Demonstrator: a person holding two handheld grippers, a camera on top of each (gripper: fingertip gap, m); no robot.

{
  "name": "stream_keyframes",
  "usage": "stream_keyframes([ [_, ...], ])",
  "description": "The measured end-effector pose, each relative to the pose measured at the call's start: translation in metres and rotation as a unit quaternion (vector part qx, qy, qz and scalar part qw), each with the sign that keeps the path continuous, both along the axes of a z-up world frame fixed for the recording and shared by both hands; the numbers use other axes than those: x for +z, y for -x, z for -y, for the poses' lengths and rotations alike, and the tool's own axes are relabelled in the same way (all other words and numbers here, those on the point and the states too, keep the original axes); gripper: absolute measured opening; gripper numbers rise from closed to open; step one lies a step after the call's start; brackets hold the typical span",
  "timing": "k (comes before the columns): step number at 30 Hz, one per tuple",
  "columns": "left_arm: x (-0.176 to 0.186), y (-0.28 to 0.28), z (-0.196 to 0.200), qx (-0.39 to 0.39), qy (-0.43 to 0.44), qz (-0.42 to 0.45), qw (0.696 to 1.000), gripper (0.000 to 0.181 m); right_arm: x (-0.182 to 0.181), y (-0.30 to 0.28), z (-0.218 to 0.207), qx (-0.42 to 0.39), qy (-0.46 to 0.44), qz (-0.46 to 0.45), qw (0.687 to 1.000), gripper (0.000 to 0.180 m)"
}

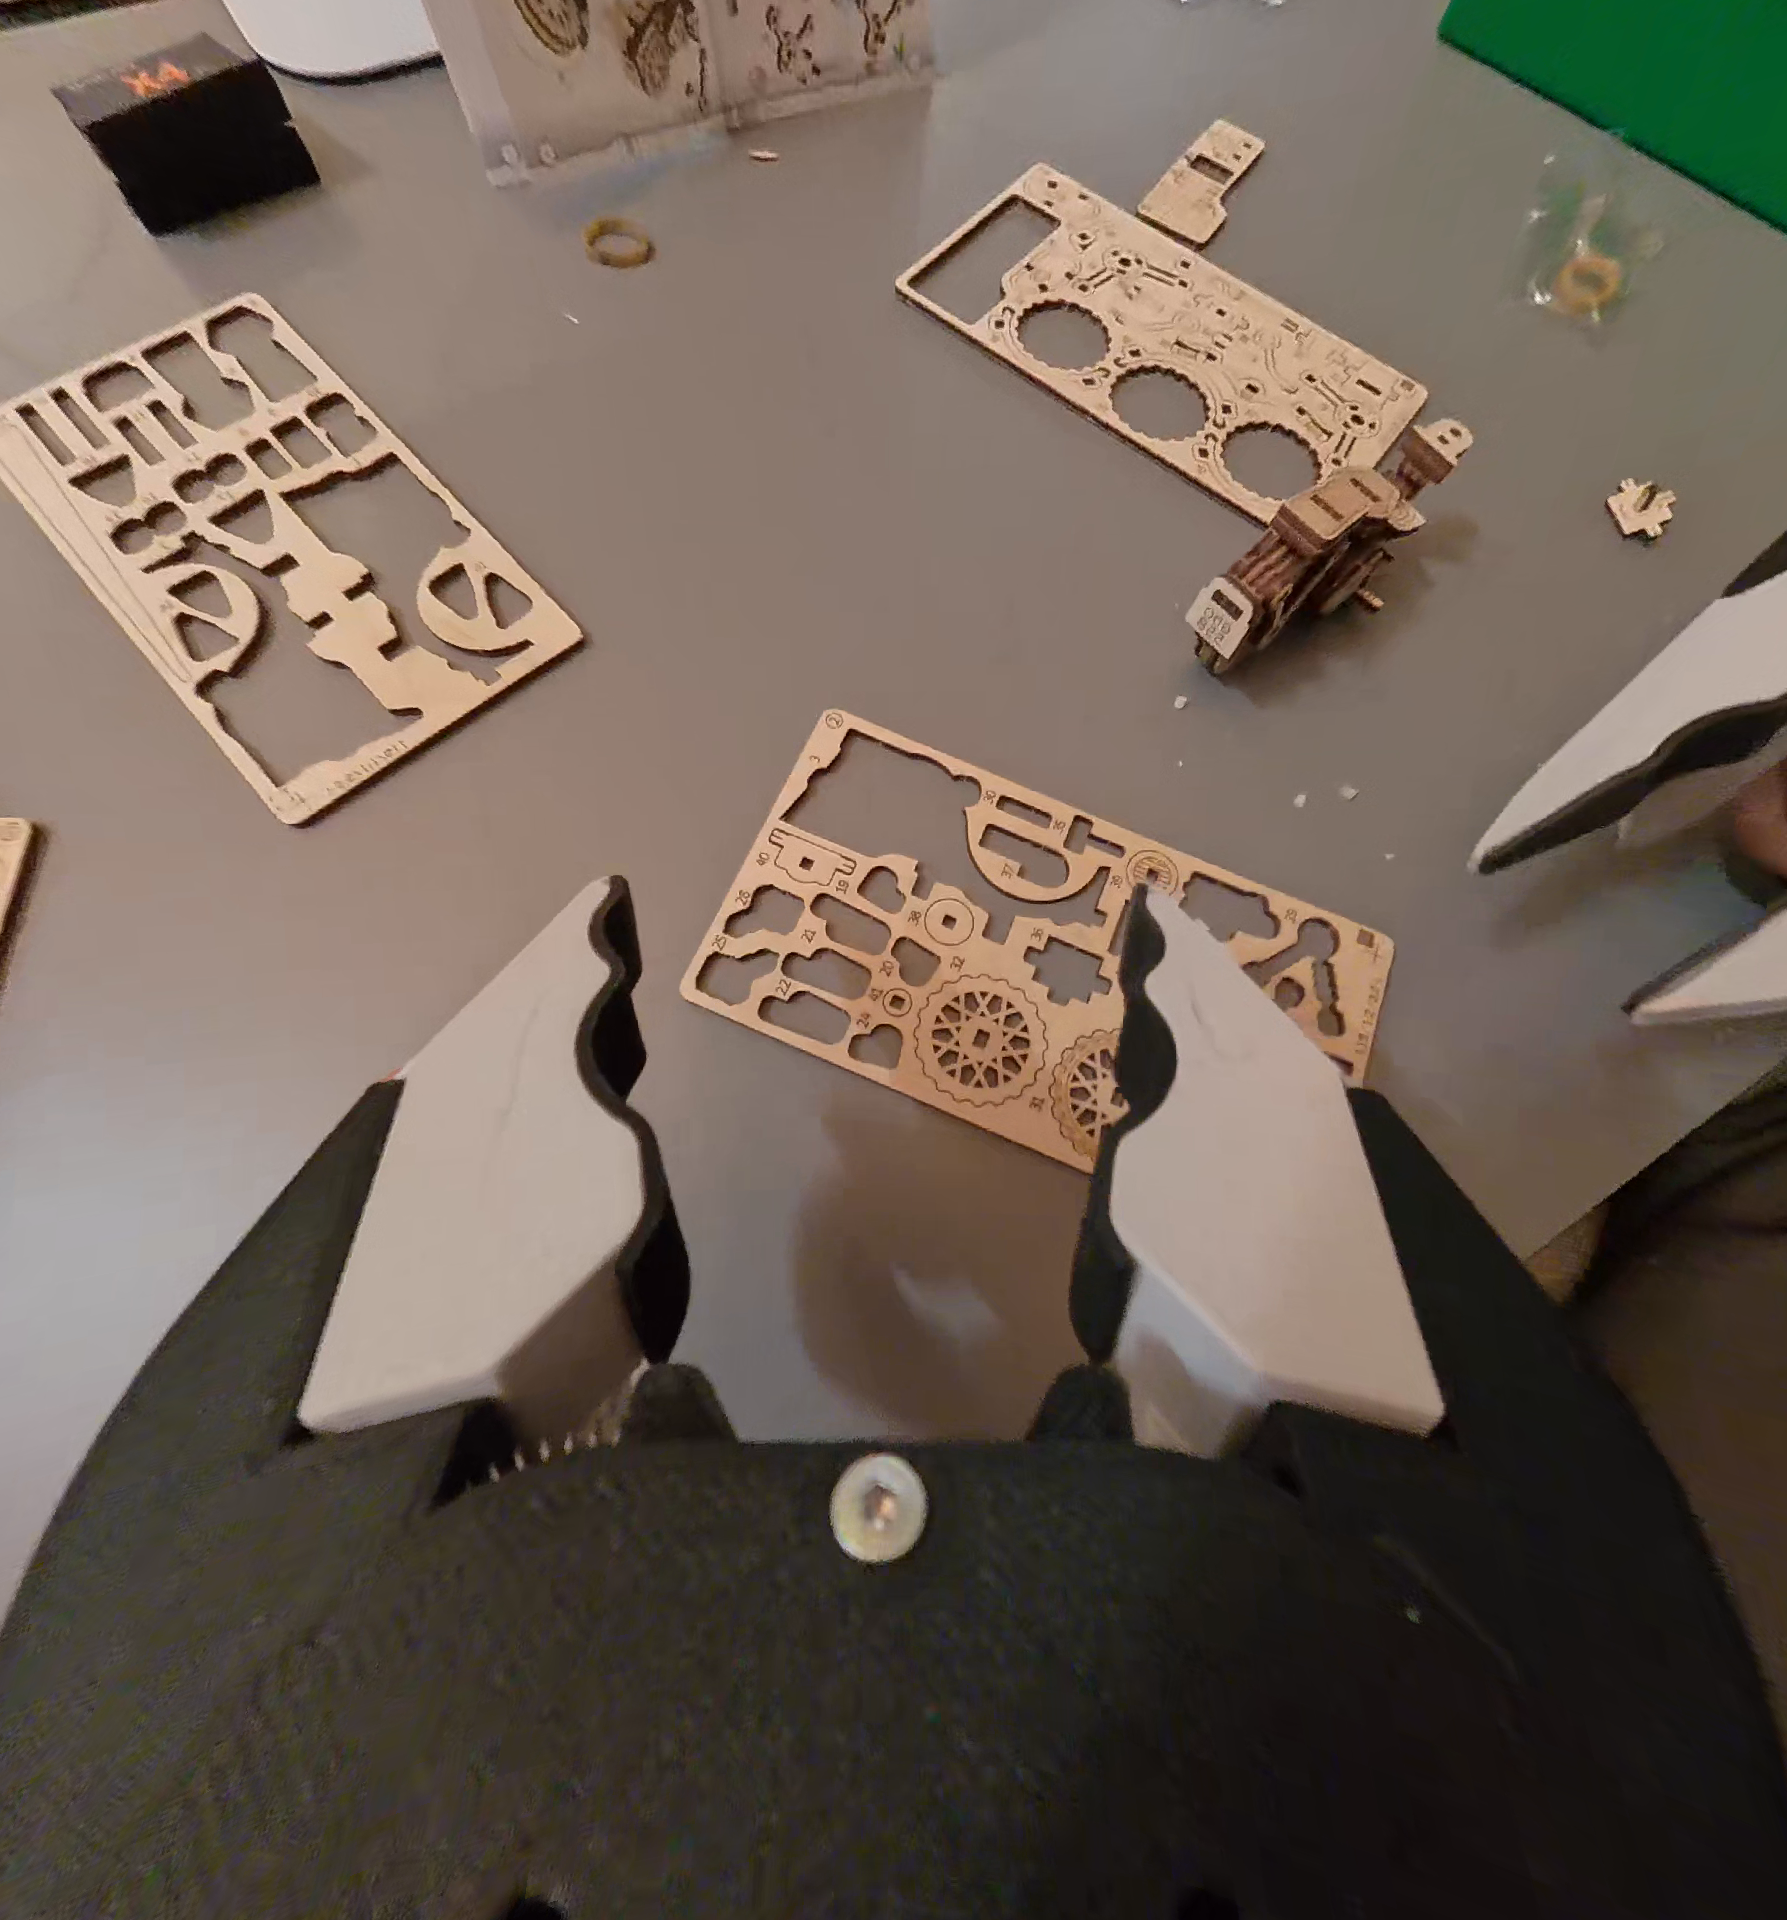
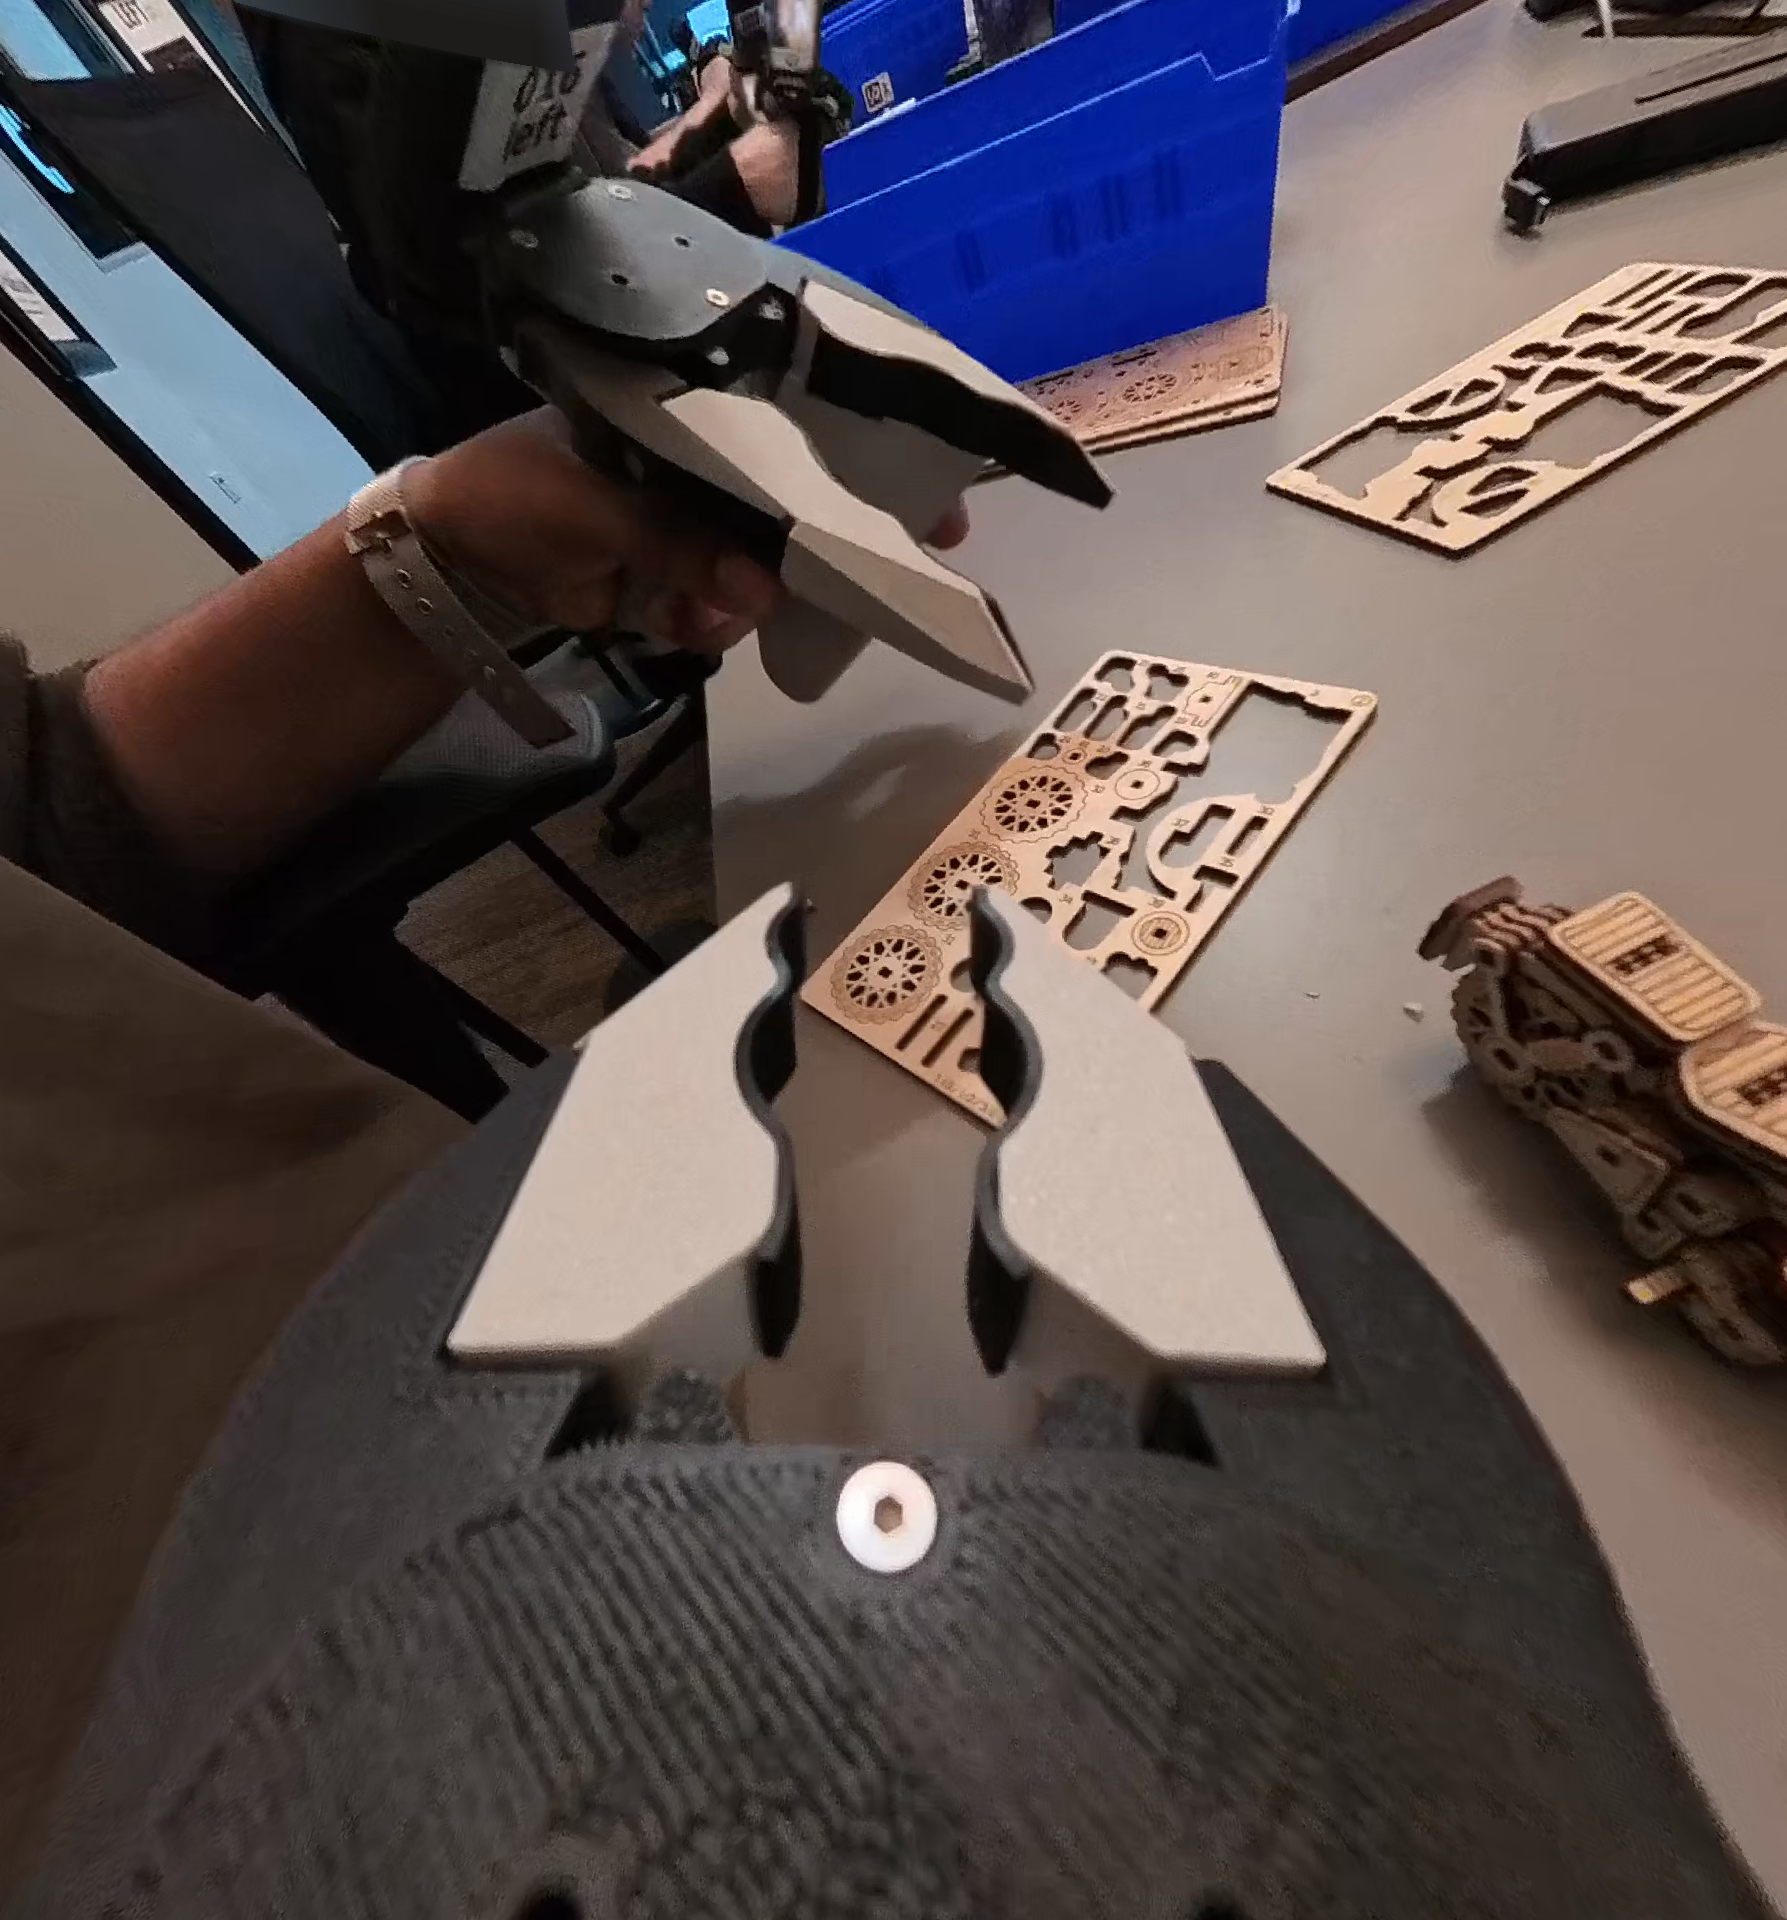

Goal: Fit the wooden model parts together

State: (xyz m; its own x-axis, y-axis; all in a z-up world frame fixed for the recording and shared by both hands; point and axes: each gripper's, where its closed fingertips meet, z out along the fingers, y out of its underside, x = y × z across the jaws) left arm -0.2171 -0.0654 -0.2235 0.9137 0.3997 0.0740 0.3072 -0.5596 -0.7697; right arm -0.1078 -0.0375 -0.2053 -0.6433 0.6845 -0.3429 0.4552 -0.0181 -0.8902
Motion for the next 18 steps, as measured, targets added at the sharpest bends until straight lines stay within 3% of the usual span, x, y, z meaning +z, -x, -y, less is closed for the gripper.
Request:
stream_keyframes([
  [11,0.015,0.004,0.038,0.038,-0.028,-0.016,0.999,0.076,-0.004,0.001,0.009,0.026,-0.065,-0.036,0.997,0.029],
  [18,0.000,-0.002,0.045,0.046,-0.038,0.004,0.998,0.073,-0.027,-0.009,0.055,0.079,-0.141,-0.042,0.986,0.025],
])
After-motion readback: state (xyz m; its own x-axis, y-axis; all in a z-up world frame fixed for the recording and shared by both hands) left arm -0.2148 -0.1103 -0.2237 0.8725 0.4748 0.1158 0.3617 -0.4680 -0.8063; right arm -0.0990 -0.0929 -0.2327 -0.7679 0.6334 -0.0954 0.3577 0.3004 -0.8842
